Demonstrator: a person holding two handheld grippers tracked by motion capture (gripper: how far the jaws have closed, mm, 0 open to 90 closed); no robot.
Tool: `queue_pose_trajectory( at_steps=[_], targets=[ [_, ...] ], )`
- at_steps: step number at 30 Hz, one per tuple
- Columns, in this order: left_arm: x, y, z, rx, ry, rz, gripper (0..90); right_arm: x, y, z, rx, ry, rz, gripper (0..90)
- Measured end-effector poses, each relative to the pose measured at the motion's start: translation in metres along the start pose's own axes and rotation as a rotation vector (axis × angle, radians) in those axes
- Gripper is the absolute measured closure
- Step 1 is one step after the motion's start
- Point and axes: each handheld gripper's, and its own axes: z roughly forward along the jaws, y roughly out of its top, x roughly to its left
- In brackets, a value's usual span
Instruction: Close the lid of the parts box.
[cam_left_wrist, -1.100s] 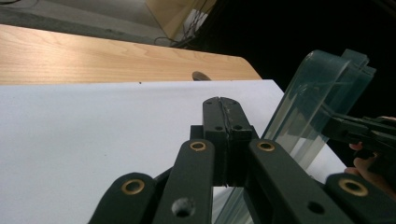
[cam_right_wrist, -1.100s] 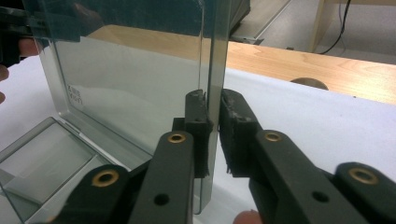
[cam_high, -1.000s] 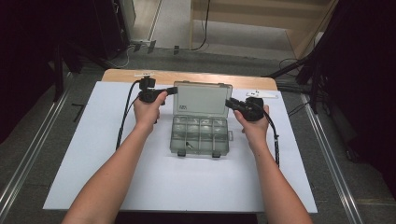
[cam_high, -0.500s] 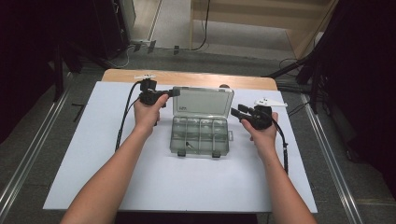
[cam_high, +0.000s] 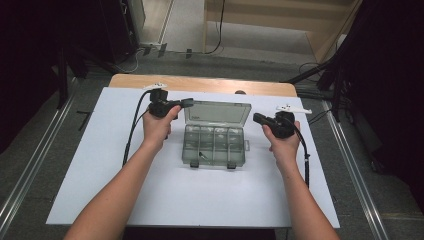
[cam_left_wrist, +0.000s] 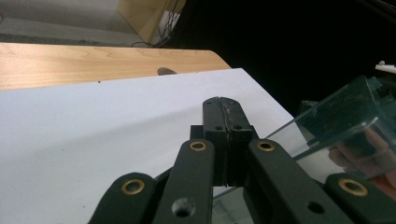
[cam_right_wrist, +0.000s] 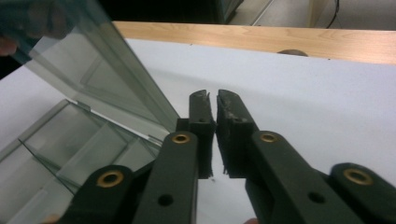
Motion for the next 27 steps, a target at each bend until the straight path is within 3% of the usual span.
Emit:
queue_pose_trajectory(
  at_steps=[4,12,18,27],
  targets=[
    [-0.004,-0.004,-0.004,-0.006,-0.002,0.013,90.0,0.007,0.007,-0.001,-0.007,0.002,0.029,90.0],
    [-0.015,-0.011,-0.012,-0.012,-0.010,0.051,90.0,0.023,0.015,-0.005,-0.024,-0.004,0.000,90.0],
    [-0.020,-0.017,-0.020,-0.022,0.005,0.082,90.0,0.029,0.014,-0.008,-0.019,-0.014,0.002,90.0],
    [-0.029,-0.029,-0.032,-0.040,-0.002,0.099,90.0,0.038,0.007,-0.019,-0.034,0.012,0.000,90.0]
  ],
)
